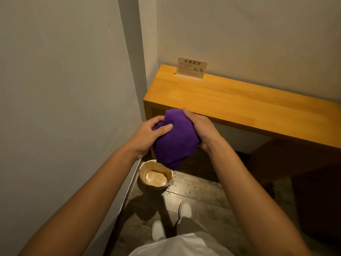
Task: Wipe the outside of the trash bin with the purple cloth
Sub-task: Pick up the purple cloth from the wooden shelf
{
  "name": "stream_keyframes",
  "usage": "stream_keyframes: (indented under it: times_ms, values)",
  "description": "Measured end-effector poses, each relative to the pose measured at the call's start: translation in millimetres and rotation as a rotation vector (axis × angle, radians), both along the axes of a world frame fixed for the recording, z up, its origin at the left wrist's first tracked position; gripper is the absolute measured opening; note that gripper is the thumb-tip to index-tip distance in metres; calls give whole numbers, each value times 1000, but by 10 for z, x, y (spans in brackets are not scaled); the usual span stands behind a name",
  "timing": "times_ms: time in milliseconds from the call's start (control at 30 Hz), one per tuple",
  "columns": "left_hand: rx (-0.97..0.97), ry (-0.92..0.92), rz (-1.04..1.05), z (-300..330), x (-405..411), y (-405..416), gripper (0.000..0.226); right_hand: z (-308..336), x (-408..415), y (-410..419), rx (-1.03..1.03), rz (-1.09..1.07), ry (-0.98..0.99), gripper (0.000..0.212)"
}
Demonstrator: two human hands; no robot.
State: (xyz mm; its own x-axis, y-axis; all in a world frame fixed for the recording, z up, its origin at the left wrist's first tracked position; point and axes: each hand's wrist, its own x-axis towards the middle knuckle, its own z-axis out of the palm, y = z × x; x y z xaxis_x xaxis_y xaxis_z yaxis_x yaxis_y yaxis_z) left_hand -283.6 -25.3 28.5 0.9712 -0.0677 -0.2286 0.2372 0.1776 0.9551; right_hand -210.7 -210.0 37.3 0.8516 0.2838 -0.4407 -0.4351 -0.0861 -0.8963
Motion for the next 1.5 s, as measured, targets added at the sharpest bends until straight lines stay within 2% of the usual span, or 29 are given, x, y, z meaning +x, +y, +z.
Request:
stream_keyframes:
  times_ms: [100,167,300,500,567,633,733,800,867,967,1067,1167,1267,1333,1400,1500]
  values:
    - [-1,-36,-47,-25,-112,-104,59,-66,-95,-92,-67,-11,41,30]
    - [20,-12,-121,-73,-179,-175,59,-102,-129,-178,-97,51,47,25]
    - [41,100,-136,-263,-330,-346,39,-250,-200,-349,-195,145,18,18]
    - [-19,237,20,-445,-540,-822,21,-458,-363,-722,-84,49,76,23]
    - [-42,264,91,-457,-577,-966,22,-488,-411,-874,-54,-8,130,28]
    - [-37,274,180,-468,-615,-1111,26,-519,-451,-1042,-120,-13,86,32]
    - [51,257,317,-492,-663,-1307,29,-612,-570,-1302,-336,-57,-131,53]
    - [129,243,382,-501,-672,-1393,30,-652,-709,-1401,-365,-83,-287,62]
    - [168,245,432,-511,-665,-1471,30,-695,-868,-1413,-332,32,-380,72]
    - [199,252,471,-527,-663,-1603,28,-792,-1039,-1307,-393,261,-444,91]
    - [233,231,431,-570,-670,-1717,33,-875,-1110,-1156,-419,272,-429,97]
    - [194,222,363,-625,-638,-1685,35,-927,-1026,-1083,-443,247,-447,92]
    - [156,189,242,-681,-560,-1485,28,-992,-880,-1017,-421,166,-444,73]
    - [288,146,175,-774,-503,-1331,27,-1092,-856,-941,-406,102,-420,57]
    - [521,113,110,-959,-436,-1172,33,-1232,-822,-834,-390,32,-382,46]
    - [708,145,83,-1208,-409,-907,40,-1394,-763,-689,-373,-43,-320,45]
